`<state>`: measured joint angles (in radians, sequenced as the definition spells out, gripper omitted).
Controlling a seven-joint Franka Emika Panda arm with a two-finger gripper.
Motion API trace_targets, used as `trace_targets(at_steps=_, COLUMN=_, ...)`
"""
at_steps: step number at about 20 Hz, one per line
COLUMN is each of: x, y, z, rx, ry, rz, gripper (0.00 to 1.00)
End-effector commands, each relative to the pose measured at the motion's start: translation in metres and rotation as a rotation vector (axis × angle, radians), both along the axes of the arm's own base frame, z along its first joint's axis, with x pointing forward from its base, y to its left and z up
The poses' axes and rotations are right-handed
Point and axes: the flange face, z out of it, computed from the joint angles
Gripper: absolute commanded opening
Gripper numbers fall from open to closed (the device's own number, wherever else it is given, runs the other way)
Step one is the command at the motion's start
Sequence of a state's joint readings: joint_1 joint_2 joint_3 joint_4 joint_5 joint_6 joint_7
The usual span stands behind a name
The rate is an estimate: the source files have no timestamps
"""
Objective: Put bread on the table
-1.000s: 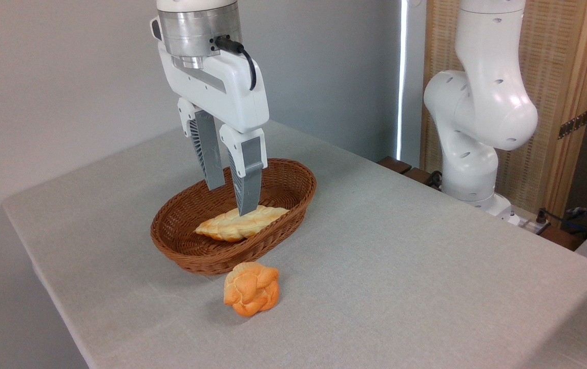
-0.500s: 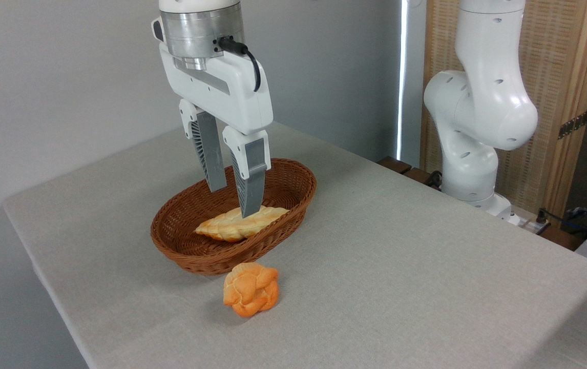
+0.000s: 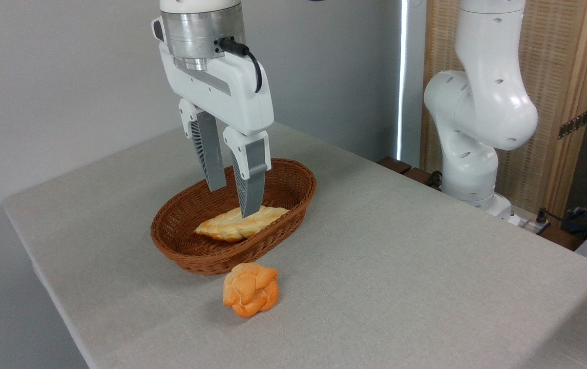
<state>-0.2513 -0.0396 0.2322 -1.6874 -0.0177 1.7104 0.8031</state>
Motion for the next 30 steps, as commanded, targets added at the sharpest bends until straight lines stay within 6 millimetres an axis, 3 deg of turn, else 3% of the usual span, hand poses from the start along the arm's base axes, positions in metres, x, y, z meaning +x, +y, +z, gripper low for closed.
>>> trace_targets(at_steps=1, x=-0.004, y=0.001, z=0.003, rx=-0.019, ry=0.017, rz=0.013, gripper=1.0)
trace_targets(at_steps=17, x=-0.008, y=-0.017, z=-0.008, rx=-0.013, ry=0.091, rz=-0.02, gripper=1.0)
trace_targets(at_steps=22, x=-0.013, y=-0.051, z=-0.026, rx=-0.053, ry=0.134, rz=-0.01, gripper=1.0)
trace_targets(at_steps=30, x=-0.038, y=-0.129, z=-0.097, rx=-0.047, ry=0.26, rz=-0.086, gripper=1.0)
